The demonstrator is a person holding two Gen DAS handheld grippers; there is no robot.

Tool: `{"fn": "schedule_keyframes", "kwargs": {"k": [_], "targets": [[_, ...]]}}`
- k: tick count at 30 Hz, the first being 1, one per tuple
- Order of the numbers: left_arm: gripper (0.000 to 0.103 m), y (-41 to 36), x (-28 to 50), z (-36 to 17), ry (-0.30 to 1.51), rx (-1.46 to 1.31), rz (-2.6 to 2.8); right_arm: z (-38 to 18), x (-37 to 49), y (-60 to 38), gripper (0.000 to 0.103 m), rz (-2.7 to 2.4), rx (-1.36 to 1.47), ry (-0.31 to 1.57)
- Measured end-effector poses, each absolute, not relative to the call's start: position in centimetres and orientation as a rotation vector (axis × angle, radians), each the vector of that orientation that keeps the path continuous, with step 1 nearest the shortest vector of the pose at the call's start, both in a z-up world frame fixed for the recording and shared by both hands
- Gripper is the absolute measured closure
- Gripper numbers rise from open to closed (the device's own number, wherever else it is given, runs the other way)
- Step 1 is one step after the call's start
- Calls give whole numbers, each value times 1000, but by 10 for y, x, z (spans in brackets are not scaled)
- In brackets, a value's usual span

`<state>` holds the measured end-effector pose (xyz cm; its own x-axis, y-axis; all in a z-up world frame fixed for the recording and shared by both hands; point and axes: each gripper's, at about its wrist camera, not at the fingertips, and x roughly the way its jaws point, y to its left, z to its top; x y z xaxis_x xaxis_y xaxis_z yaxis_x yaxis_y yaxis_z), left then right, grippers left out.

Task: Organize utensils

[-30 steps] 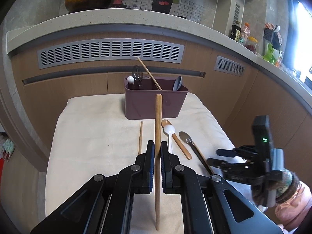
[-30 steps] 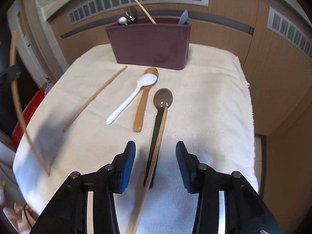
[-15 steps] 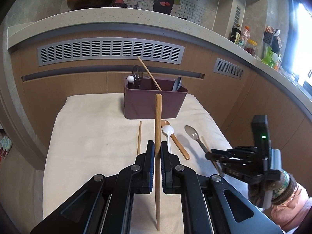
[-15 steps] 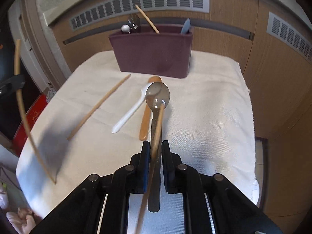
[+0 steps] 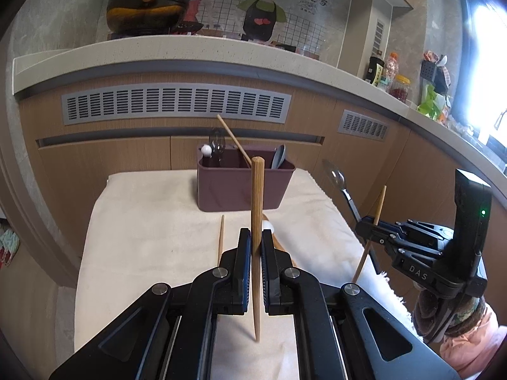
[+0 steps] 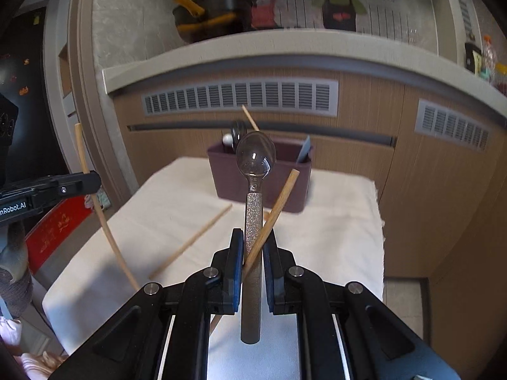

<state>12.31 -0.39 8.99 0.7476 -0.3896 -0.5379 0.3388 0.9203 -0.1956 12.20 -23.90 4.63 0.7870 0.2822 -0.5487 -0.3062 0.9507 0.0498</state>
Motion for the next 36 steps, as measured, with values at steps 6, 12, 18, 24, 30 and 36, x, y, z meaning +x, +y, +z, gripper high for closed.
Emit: {"fn": "schedule_keyframes", "kwargs": {"k": [6, 12, 18, 24, 30, 36], "targets": [[97, -10, 126, 114, 549, -78, -409, 75, 117, -227, 92, 323, -67, 475], [97, -16, 125, 131, 511, -71, -425, 69, 123, -220, 91, 361, -91, 534], [97, -15, 127, 128, 522, -69, -425, 5, 137, -239, 89, 346, -43, 832], [97, -12, 134, 119, 545, -80, -419, -13, 145, -267, 82, 300, -42, 922], [97, -13, 136, 113, 558, -72, -413, -11, 160, -267, 51, 164, -231, 846], [97, -11, 138, 108, 572, -78, -404, 7, 190, -288, 44, 156, -171, 837]]}}
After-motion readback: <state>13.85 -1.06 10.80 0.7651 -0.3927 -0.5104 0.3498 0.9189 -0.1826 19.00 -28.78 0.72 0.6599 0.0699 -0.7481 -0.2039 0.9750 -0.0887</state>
